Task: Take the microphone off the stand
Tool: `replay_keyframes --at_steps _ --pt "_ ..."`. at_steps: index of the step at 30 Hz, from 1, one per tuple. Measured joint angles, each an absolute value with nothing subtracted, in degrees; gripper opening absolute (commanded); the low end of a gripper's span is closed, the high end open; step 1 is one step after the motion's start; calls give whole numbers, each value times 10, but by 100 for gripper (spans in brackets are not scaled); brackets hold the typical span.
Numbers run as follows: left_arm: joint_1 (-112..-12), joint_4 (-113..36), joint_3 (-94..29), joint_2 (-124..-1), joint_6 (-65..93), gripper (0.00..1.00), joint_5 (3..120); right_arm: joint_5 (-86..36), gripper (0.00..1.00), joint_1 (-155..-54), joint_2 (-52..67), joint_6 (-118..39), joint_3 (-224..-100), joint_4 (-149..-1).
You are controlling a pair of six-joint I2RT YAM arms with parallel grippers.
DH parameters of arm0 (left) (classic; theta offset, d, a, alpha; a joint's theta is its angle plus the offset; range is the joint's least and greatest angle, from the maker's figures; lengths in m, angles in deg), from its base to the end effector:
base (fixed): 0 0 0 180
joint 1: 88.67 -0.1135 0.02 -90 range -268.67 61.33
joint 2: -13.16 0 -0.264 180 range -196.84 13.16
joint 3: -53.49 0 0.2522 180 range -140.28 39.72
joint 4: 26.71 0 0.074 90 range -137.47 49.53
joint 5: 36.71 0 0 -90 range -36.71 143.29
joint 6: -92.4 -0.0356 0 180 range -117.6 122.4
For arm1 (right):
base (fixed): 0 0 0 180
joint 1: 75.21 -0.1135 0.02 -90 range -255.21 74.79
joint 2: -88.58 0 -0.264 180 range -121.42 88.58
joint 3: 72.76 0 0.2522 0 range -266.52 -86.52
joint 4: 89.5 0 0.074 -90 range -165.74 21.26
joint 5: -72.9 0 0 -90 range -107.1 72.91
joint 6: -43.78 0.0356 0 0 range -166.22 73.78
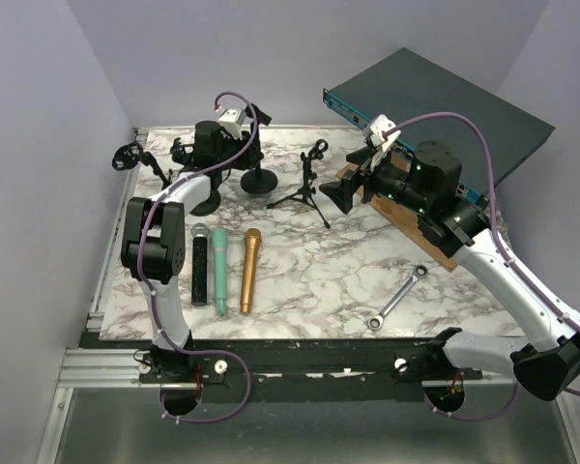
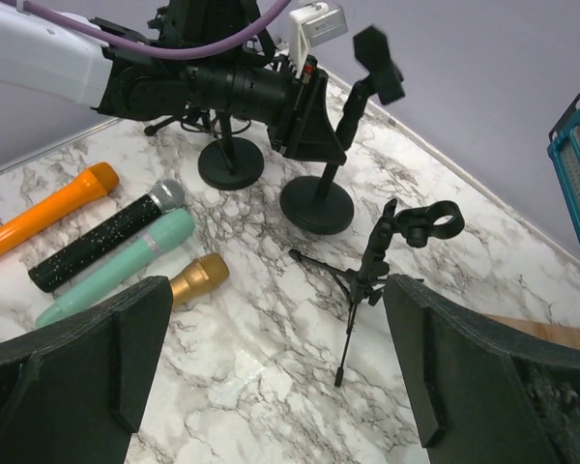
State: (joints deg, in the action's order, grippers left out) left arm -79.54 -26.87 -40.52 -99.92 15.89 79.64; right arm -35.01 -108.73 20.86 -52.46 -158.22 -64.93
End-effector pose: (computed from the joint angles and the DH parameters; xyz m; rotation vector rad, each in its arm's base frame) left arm 0.4535 -0.0889 0.2391 0.2442 1.9168 -0.7031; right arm 0.2167 0.1567 0.4218 -0.8045 1.5233 0.6183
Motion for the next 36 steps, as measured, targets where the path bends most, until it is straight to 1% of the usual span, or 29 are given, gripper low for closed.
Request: replay_keyframes --at_steps 2,7,11,14,18,21,30,36 --pt "-801 -263 -402 -999 170 33 798 -354 100 -1085 208 -522 -1582 -652" --pt "-808 -252 -389 -999 185 18 799 -367 100 -1081 205 -517 -1582 -655" --pt "-811 -223 -374 -998 197 11 799 -375 100 -1078 203 -513 -1582 -655" --pt "-811 -206 -357 -992 201 8 799 -380 100 -1074 203 -511 -1581 -658" --pt "-811 -198 -336 -976 202 7 796 -385 100 -1070 203 -508 -1573 -663" --pt "-811 -195 -318 -956 198 11 794 -387 100 -1069 203 -507 -1564 -665" --pt "-811 -182 -248 -879 187 29 793 -383 100 -1057 210 -508 -1529 -674" --pt "-811 -184 -192 -776 181 44 796 -366 100 -1046 237 -508 -1501 -689"
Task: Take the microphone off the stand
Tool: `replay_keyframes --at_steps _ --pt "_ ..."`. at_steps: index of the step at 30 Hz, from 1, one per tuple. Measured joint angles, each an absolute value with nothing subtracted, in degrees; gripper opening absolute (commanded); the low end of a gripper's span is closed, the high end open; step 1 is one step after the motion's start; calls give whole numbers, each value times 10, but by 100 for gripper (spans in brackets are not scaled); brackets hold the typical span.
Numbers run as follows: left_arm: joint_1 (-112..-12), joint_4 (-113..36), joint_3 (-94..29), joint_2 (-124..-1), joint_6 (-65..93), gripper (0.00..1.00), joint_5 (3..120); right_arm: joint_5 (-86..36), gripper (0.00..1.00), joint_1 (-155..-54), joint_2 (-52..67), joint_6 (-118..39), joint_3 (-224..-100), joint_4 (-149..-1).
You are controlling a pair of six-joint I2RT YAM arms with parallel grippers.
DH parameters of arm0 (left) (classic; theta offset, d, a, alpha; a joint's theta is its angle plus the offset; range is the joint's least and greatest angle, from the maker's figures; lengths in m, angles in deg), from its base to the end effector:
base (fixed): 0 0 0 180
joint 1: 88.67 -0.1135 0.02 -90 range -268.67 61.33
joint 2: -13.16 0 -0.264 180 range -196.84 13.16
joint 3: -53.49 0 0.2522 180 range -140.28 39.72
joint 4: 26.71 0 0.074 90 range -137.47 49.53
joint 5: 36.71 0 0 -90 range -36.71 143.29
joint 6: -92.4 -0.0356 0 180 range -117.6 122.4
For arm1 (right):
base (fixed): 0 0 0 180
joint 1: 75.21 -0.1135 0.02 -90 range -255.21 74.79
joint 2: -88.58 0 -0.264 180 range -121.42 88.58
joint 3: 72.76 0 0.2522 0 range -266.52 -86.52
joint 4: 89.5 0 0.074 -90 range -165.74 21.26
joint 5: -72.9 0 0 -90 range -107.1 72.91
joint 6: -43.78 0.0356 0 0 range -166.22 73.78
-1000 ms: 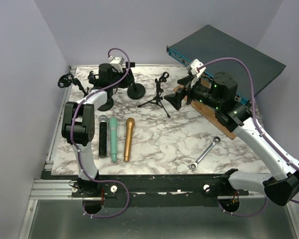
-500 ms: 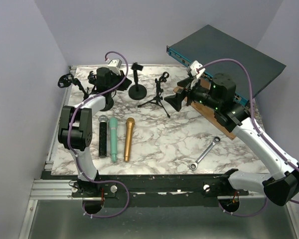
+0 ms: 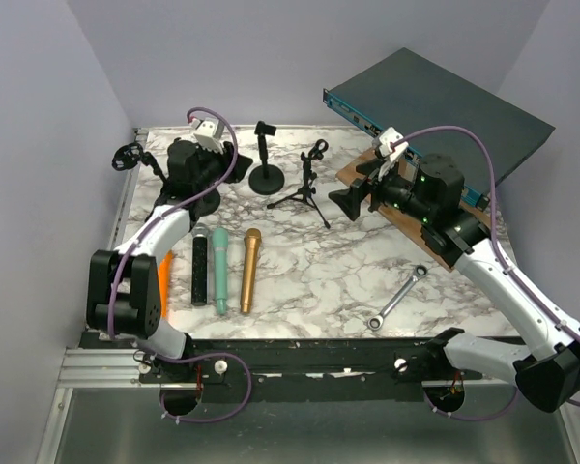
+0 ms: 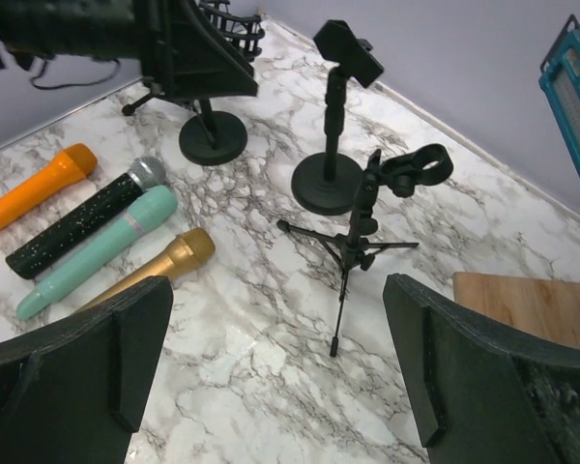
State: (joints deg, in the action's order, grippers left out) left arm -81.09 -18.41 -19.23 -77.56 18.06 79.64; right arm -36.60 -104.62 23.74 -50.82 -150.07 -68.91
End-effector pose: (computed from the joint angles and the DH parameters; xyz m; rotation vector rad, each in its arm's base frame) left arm 0.3623 -0.0641 0.2817 0.2201 1.7596 -0.6945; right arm 0.2211 0.1383 0.3917 -0.7498 1.5731 0.6104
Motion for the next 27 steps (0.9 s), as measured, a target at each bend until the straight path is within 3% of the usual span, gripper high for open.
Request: replay_keyframes --at_steps 14,27 --pt "-811 -300 -100 -474 113 98 790 -335 100 -1041 275 -515 -1472 -688" --pt "-811 -495 -67 -227 34 99 719 -240 100 -1041 364 -508 -1419 -652"
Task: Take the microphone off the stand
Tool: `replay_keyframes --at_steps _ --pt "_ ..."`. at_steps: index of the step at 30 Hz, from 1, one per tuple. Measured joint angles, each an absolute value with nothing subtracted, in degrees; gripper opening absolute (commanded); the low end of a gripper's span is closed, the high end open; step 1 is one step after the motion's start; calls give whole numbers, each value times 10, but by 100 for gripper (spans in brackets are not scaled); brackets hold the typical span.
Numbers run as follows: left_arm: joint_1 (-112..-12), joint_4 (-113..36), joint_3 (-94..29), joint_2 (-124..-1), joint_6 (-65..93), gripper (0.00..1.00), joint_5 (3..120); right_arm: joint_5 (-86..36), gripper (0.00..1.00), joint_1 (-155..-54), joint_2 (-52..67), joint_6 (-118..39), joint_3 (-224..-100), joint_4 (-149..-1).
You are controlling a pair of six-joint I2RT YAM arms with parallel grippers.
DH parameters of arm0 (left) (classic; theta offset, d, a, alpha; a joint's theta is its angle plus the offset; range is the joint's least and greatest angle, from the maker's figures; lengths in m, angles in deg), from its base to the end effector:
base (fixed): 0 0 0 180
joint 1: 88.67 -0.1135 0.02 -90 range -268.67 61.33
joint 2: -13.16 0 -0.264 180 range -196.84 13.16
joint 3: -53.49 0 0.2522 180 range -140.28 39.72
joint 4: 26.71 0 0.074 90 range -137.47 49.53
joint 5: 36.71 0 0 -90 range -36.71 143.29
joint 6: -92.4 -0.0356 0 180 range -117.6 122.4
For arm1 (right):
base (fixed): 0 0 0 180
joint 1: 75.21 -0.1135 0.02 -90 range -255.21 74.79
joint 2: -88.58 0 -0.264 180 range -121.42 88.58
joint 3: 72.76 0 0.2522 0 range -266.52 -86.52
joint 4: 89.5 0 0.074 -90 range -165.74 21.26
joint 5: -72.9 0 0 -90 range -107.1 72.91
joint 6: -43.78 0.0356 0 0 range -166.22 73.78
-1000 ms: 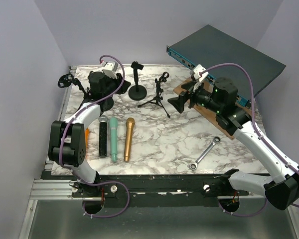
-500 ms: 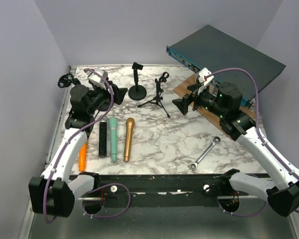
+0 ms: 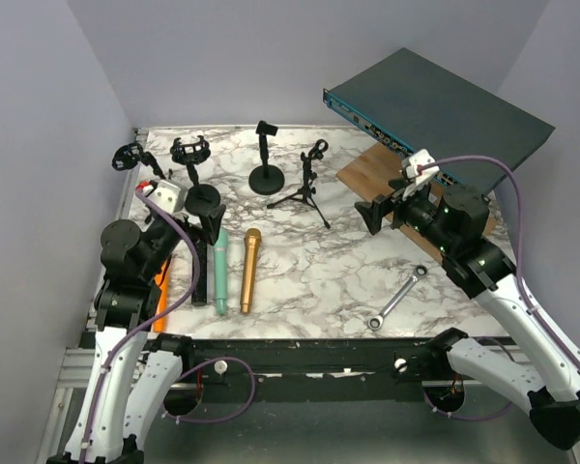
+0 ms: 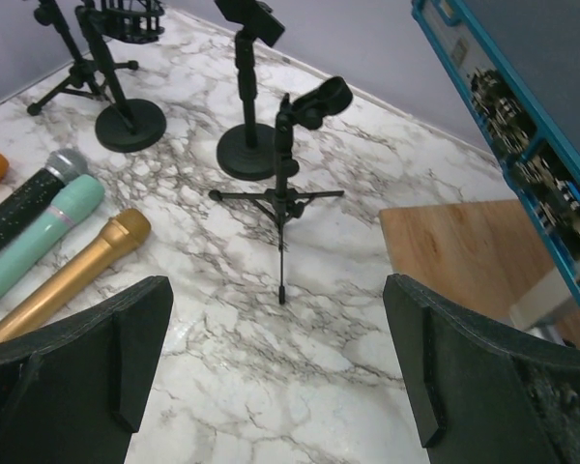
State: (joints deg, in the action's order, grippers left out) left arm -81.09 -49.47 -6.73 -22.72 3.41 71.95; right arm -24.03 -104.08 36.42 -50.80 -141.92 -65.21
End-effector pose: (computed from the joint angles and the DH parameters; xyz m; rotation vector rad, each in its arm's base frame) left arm 0.1408 -0.0302 0.3751 0.3467 1.5172 -0.3696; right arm 0.1798 0.1040 0.3818 -0.5802 1.6136 0.4185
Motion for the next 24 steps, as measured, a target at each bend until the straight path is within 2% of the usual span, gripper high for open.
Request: replay_keyframes --at_steps 10,24 --pt "-811 -565 -66 -153 41 99 722 -185 100 -1041 458 -528 -1382 -617" --pt "-811 -553 -45 -141 82 99 689 -196 100 -1041 461 -540 -1356 -611"
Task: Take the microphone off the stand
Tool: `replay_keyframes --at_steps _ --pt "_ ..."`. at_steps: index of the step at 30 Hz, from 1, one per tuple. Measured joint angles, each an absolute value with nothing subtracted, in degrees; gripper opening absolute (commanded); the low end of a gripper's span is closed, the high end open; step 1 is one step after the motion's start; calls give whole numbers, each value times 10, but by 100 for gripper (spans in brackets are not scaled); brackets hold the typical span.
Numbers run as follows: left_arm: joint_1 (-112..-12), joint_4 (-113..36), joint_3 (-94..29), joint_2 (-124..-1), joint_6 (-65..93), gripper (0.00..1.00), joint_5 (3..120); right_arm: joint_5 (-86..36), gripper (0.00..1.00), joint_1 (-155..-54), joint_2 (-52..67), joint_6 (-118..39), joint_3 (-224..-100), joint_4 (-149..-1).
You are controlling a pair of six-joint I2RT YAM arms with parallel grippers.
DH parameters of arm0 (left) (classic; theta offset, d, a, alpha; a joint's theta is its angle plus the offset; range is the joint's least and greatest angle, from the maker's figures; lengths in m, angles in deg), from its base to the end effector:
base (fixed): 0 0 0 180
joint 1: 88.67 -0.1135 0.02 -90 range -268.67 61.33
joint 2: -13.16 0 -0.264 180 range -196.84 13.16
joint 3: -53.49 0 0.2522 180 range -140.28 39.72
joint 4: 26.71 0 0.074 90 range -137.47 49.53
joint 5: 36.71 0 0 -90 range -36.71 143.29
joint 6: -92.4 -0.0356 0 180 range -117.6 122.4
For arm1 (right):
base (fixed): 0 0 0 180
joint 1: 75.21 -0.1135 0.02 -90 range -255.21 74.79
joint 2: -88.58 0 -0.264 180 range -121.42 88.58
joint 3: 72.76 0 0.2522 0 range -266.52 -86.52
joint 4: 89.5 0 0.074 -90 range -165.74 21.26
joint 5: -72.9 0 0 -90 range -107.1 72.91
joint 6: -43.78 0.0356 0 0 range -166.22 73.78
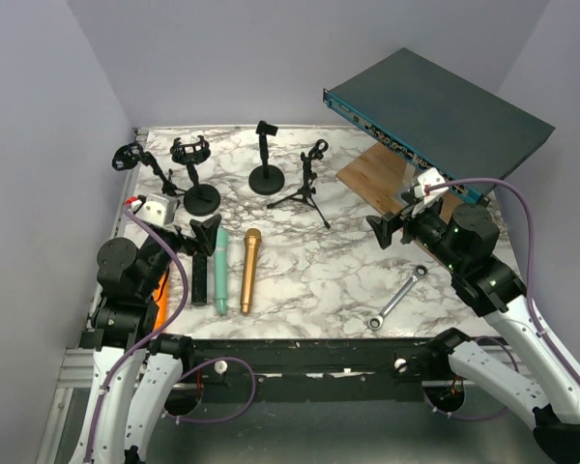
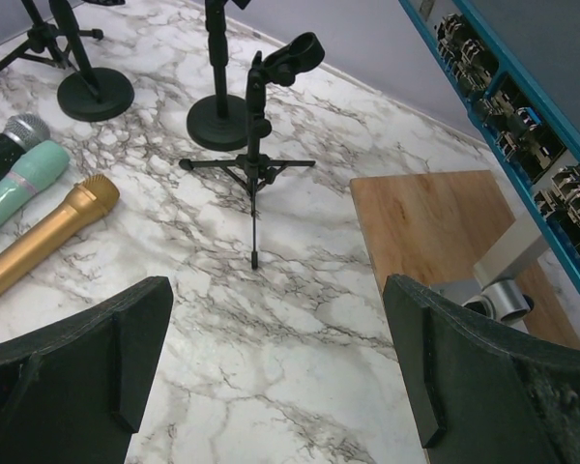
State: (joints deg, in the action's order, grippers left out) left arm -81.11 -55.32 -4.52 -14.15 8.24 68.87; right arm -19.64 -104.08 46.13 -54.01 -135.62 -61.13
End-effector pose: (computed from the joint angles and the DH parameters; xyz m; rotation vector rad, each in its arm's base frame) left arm 0.1083 -0.0240 0.3673 0.2406 1.5300 -0.3939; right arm 0.1482 0.0835 0.3645 -0.5721 1.6214 0.3110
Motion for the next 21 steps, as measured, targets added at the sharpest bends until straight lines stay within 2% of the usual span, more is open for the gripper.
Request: replay_keyframes --at_steps 21 --pt "-814 -548 -32 -125 79 98 658 -195 100 -1040 456 -537 -1341 -622"
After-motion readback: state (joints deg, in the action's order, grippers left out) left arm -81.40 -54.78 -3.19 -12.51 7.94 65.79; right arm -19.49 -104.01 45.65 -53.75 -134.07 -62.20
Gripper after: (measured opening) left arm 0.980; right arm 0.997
